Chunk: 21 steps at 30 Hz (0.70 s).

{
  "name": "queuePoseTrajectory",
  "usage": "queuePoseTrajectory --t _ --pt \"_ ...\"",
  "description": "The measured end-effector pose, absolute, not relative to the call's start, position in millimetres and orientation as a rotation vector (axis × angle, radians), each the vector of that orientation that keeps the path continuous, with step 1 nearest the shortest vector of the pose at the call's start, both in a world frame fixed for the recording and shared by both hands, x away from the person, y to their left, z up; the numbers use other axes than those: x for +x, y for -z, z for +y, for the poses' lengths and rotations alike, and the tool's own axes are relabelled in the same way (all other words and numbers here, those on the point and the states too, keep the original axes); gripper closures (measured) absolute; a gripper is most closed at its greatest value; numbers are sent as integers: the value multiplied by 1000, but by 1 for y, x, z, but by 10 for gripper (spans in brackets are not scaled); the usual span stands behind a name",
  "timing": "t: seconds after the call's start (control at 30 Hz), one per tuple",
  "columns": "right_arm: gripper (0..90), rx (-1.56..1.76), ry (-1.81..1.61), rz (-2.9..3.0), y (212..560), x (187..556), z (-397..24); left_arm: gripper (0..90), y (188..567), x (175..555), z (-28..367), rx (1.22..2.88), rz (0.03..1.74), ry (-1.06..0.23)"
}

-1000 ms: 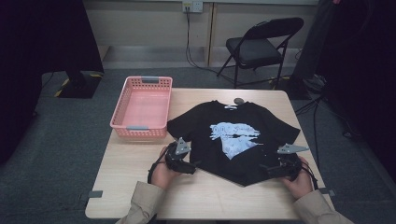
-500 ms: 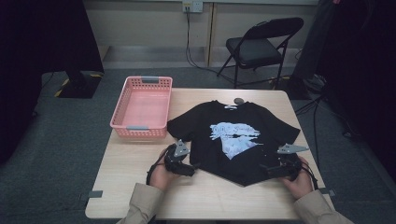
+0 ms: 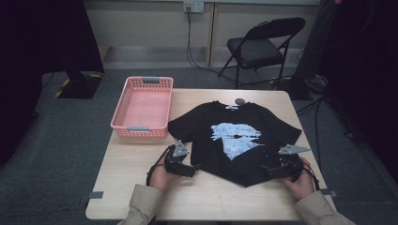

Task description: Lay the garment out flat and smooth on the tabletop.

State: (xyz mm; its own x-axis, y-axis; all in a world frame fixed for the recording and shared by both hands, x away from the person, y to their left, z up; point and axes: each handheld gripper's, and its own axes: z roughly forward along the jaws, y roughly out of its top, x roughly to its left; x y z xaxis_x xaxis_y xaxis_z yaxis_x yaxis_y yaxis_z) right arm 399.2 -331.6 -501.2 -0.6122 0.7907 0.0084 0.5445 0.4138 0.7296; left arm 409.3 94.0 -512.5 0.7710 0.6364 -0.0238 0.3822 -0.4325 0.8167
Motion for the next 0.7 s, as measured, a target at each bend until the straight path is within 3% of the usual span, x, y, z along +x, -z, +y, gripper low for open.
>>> queuePoseTrajectory --t 0.3,0.57,0.7 --pt "78 1173 -1003 2331 500 399 -330 142 513 409 94 2072 762 -361" --pt "175 1193 -1037 2309 483 404 -333 142 513 410 94 2072 762 -361" --pt "301 1214 -1068 2310 477 417 -333 142 513 410 94 2072 758 -359"
